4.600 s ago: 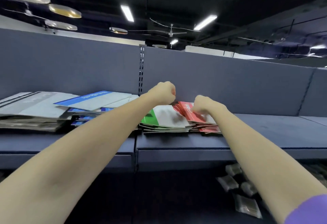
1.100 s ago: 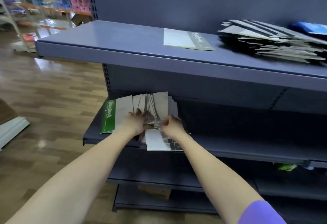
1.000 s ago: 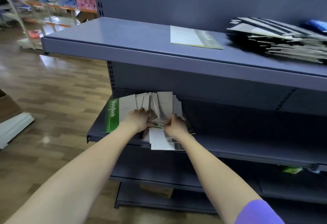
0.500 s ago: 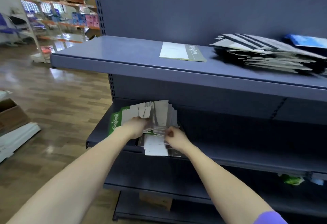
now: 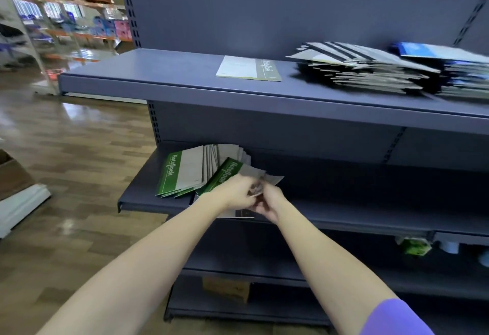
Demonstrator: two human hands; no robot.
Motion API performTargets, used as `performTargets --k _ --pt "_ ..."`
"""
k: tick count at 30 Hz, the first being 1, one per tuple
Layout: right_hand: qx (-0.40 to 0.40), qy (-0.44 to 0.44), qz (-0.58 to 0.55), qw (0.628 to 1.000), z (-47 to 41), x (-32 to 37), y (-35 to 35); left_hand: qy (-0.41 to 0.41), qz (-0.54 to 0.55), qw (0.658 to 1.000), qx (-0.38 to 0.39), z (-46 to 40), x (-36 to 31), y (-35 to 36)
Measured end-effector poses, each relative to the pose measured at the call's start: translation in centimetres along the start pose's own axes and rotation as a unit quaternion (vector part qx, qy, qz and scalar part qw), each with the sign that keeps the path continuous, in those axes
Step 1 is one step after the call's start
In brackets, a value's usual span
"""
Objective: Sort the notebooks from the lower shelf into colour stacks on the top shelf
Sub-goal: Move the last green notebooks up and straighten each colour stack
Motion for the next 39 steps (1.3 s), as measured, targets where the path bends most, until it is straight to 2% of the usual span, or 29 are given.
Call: performTargets --k 3,6,10,14,17,20,23,27,31,36,39 --pt "-0.046 0.015 0.013 0.999 0.0 -0.7 -1.4 -0.001 0.037 0.999 0.031 0.2 0.3 1.0" --pt "-0.085 0.009 0.049 0.995 0.5 -0.8 -2.2 -0.018 0.079 0.997 0.005 0.6 1.5 0.3" --pt "-0.115 -0.011 0.072 0.991 0.3 -0.6 -2.5 -0.04 0.027 0.999 -0.023 0.7 4.4 -1.0" --pt "-0.11 -0.005 0.058 0.992 0.1 -1.1 -1.6 -0.109 -0.008 0.992 -0.066 1.4 8.3 -2.0" --pt "-0.132 -0.015 0.083 0.988 -0.3 -1.5 -0.9 -0.164 -0.075 0.98 -0.086 2.3 11.4 -2.5" --pt "-0.145 -0.032 0.074 0.986 -0.8 -1.8 -0.7 -0.212 -0.099 0.97 -0.06 2.9 14.7 -2.2" --pt "-0.133 -0.059 0.058 0.988 -1.0 -1.6 -0.8 -0.183 -0.053 0.982 -0.014 3.0 16.2 -1.5" --pt "-0.133 -0.044 0.072 0.987 -1.2 -1.9 -1.0 -0.155 -0.128 0.979 -0.042 3.0 17.4 -1.8" --pt "-0.131 -0.033 0.038 0.99 -1.4 -2.8 -0.7 -0.122 -0.19 0.974 -0.031 2.5 17.5 -1.9" --pt "-0.119 -0.052 0.005 0.992 -1.2 -3.5 0.6 -0.123 -0.126 0.982 -0.07 3.2 18.0 -3.3" --pt "-0.127 -0.062 0.01 0.99 -0.5 -3.3 1.1 -0.121 -0.136 0.98 -0.078 3.6 17.0 -3.4"
Point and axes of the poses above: each hand's wrist, its own z-axis away from the middle knuckle, its own y-axis out of the palm, x = y × z, the point moved 4 cm from there along -z, towards the middle knuckle, and after that the axes turned 4 degrees about y, right-handed, at the moved point
